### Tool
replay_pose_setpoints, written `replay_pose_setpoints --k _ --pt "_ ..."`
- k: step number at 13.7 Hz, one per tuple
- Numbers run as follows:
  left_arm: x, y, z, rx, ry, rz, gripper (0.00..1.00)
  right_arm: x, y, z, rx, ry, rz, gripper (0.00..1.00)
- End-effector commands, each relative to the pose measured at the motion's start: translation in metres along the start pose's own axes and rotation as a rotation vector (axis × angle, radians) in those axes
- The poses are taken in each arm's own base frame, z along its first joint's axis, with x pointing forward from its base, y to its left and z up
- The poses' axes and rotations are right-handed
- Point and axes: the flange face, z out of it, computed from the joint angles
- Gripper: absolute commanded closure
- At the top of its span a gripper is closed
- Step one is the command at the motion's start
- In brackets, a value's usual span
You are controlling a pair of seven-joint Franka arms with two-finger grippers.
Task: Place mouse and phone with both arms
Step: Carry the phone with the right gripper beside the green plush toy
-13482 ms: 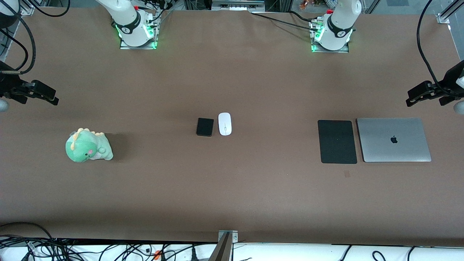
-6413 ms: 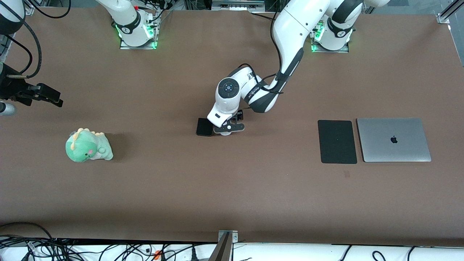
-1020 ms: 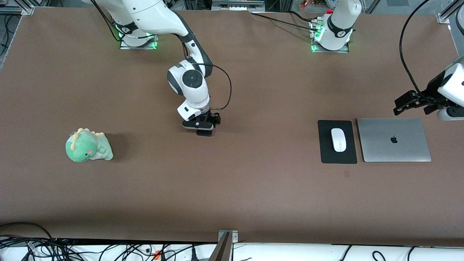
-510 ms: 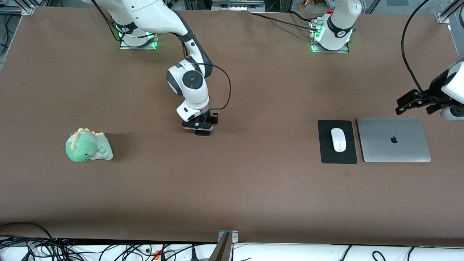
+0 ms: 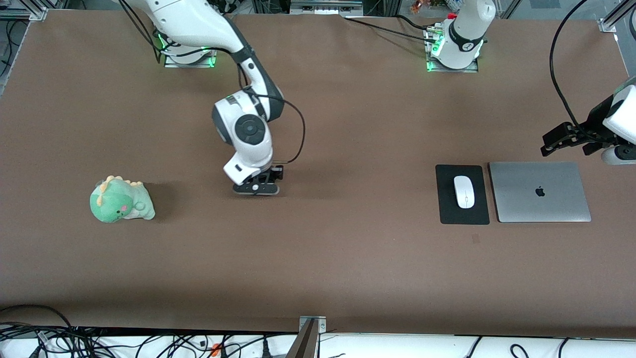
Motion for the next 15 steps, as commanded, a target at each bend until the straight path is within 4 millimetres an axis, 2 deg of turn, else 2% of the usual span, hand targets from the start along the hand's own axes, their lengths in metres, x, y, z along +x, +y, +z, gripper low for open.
replay_pose_setpoints --k 1,5,7,9,11,15 --pt "0.004 -0.001 -0.005 0.016 -0.006 0.015 0.0 0.016 0.046 -0.005 0.007 -0.022 -0.037 0.95" --pt "0.004 -0.001 -0.004 0.016 -0.009 0.015 0.0 0.031 0.126 0.001 0.021 -0.023 -0.012 0.95" --pt "0.004 -0.001 -0.004 0.016 -0.009 0.015 0.0 0.027 0.159 0.007 0.035 0.008 -0.002 0.95" --pt "0.004 -0.001 -0.004 0.016 -0.009 0.015 0.0 0.02 0.193 0.026 0.047 0.046 0.003 0.95" --pt "0.004 -0.001 -0.003 0.016 -0.01 0.015 0.0 0.007 0.206 0.044 0.054 0.086 -0.001 0.95" --pt "0.004 -0.001 -0.004 0.016 -0.009 0.015 0.0 -0.002 0.221 0.059 0.056 0.112 -0.008 0.95"
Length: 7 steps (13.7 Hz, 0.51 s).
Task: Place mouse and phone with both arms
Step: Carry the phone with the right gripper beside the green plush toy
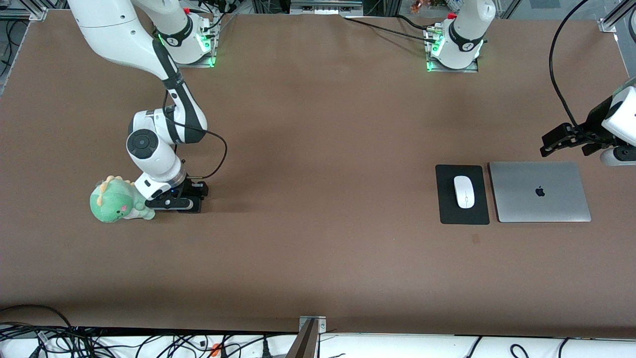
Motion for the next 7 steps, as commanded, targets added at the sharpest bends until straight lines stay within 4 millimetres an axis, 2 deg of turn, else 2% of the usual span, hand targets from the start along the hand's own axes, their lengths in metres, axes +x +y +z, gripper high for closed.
replay_pose_setpoints --k 1,4,5,6,7 --pt "0.003 -0.001 -0.005 0.016 -0.006 0.015 0.0 -0.007 0.012 -0.008 0.019 0.027 -0.029 0.95" --pt "0.003 -0.001 -0.006 0.016 -0.006 0.015 0.0 -0.008 0.025 -0.003 0.014 0.018 -0.036 0.95" --pt "0.003 -0.001 -0.007 0.016 -0.003 0.015 0.0 -0.008 0.026 -0.003 0.014 0.018 -0.034 0.92" --pt "0.003 -0.001 -0.007 0.016 -0.003 0.015 0.0 -0.009 0.026 -0.002 0.014 0.016 -0.034 0.68" --pt "0.003 -0.001 -0.007 0.016 -0.003 0.015 0.0 -0.009 0.027 -0.001 0.013 0.015 -0.033 0.06"
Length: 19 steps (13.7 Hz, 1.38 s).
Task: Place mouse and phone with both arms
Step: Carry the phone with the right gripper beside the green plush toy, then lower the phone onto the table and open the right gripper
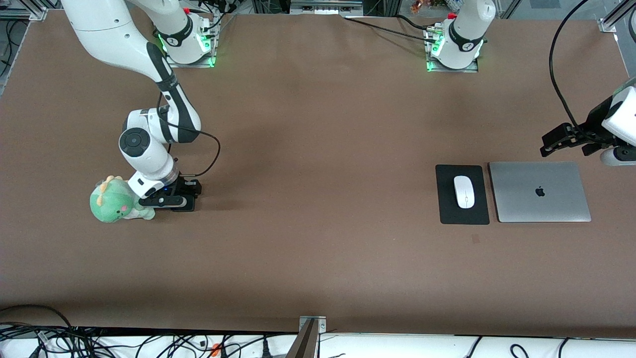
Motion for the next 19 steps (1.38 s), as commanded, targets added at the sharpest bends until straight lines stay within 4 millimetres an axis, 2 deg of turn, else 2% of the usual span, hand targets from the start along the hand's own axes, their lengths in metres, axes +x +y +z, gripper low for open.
replay_pose_setpoints --k 1,5,8,11,14,16,19 --pt "0.003 -0.001 -0.006 0.016 -0.003 0.015 0.0 -0.004 0.001 -0.01 0.017 0.015 -0.015 0.0" --pt "0.003 -0.001 -0.006 0.016 -0.003 0.015 0.0 0.007 -0.006 -0.021 0.022 0.019 -0.022 0.0" --pt "0.003 -0.001 -0.008 0.015 0.0 0.015 0.0 0.03 -0.015 -0.048 0.031 -0.03 -0.011 0.0" --pt "0.003 -0.001 -0.008 0.015 0.0 0.015 0.0 0.06 -0.018 -0.103 0.089 -0.096 0.048 0.0" --pt "0.004 -0.001 -0.011 0.015 0.004 0.015 0.0 0.073 -0.007 -0.171 0.106 -0.122 0.059 0.0" --pt "0.004 -0.001 -0.012 0.015 0.006 0.015 0.0 0.075 0.021 -0.218 0.104 -0.135 0.089 0.0" --pt "0.004 -0.001 -0.012 0.015 0.006 0.015 0.0 0.067 0.058 -0.284 0.11 -0.161 0.125 0.0"
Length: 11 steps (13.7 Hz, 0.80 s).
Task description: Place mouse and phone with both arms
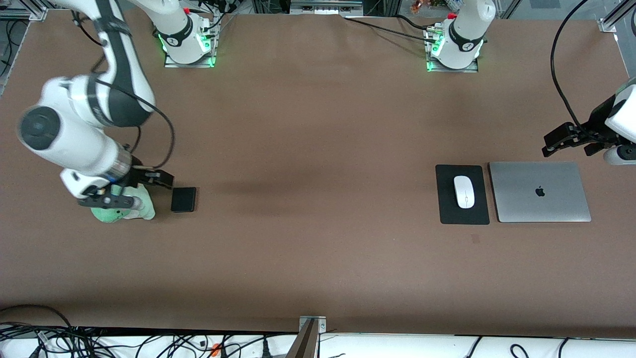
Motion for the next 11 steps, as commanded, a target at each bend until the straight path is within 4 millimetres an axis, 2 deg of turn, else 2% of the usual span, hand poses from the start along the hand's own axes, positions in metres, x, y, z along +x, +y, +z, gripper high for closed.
replay_pose_setpoints --k 1,3,8,11 --pt "0.003 -0.001 -0.007 0.016 -0.005 0.015 0.0 -0.018 0.02 -0.062 0.024 -0.024 -0.001 0.0" --pt "0.003 -0.001 -0.007 0.016 -0.005 0.015 0.0 -0.03 0.026 -0.097 0.028 -0.026 -0.009 0.0" --pt "0.003 -0.001 -0.007 0.016 -0.005 0.015 0.0 -0.046 0.082 -0.139 0.03 -0.019 -0.056 0.0" --pt "0.003 -0.001 -0.007 0.016 -0.005 0.015 0.0 -0.053 0.084 -0.156 -0.01 -0.005 -0.068 0.0"
